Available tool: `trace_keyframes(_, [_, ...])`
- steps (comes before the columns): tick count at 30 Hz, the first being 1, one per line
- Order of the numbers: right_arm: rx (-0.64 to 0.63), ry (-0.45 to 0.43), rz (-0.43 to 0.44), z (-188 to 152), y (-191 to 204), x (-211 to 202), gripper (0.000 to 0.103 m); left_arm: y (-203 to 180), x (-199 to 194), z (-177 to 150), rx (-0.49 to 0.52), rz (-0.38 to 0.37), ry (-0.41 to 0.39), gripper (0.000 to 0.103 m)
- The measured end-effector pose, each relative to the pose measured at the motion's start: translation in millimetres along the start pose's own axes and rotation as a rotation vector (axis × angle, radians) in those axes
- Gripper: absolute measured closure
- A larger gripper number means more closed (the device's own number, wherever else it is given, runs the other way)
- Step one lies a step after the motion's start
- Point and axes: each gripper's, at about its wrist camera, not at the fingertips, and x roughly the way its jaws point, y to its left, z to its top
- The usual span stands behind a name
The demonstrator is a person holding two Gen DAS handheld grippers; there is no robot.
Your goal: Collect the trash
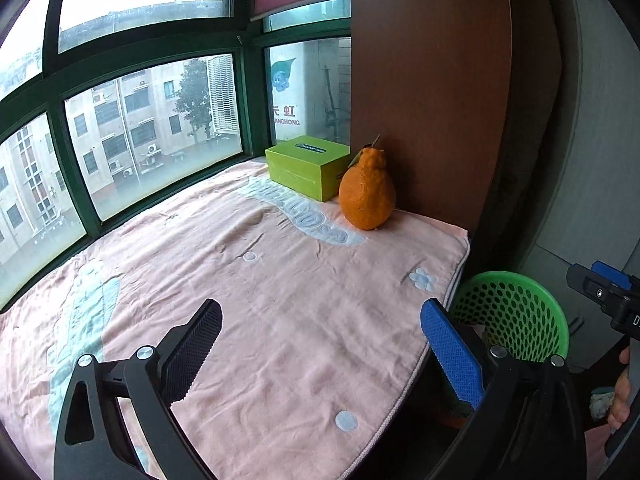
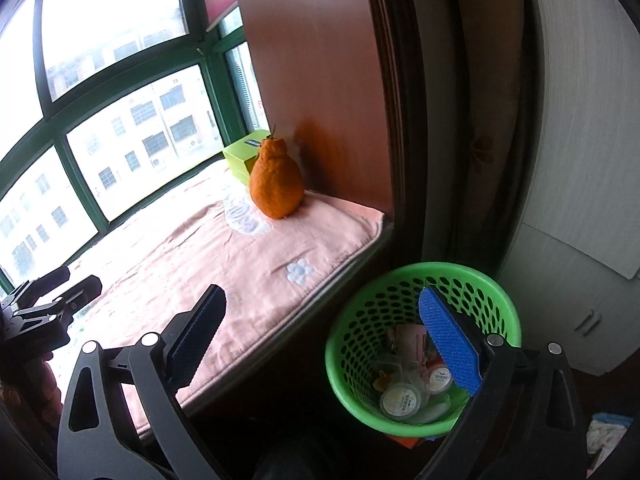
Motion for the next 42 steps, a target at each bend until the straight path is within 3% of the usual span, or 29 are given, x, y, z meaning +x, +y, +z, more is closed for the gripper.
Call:
trace_keyframes(21, [-0.072,-0.015,0.016,0,36,2,0.005,26,-13,-2,-0.071,0.034,-0.017,0.007])
trace_keyframes(42, [-0.080,-0.038,-0.007,-1,40,0,0.005,23,-17,-2,-0.090,0.027,-0.018,0.007])
